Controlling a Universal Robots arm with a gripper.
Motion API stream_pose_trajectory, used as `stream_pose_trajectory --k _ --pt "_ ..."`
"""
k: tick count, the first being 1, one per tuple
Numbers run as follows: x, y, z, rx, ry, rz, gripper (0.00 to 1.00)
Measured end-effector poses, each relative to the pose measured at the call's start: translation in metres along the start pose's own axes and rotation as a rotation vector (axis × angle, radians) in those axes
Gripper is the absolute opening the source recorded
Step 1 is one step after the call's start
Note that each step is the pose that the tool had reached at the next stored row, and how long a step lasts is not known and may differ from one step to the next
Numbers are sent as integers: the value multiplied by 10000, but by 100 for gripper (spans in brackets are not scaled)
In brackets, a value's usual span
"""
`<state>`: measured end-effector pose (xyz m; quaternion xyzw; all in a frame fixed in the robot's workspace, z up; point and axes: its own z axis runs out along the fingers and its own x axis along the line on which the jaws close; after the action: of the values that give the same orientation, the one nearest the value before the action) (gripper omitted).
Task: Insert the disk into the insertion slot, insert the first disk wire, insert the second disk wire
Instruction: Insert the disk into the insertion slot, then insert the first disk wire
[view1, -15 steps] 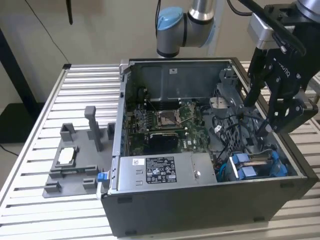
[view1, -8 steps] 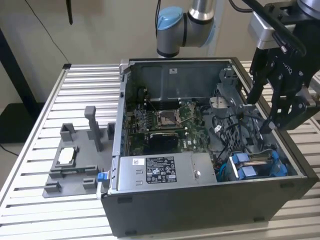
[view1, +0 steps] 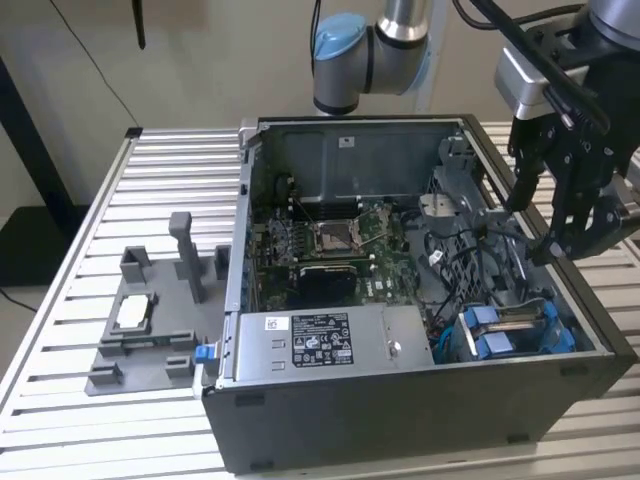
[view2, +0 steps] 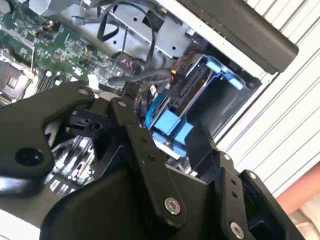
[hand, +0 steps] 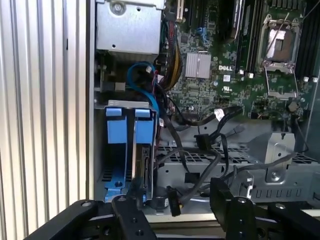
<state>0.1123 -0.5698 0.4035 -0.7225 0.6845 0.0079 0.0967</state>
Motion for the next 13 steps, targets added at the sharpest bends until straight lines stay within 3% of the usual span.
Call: stream_pose_trajectory --k 1,2,6,7,8,9,13 --pt "0 1 7 68 0 -76 67" --pt "-1 2 14 120 -1 -170 59" --pt "-5 5 47 318 -9 -546 57" --pt "-5 7 56 365 -11 -639 50" --pt "-5 7 64 398 -14 -715 50" --pt "-3 7 74 428 -19 -786 44" --pt "2 5 110 551 -45 -1070 44"
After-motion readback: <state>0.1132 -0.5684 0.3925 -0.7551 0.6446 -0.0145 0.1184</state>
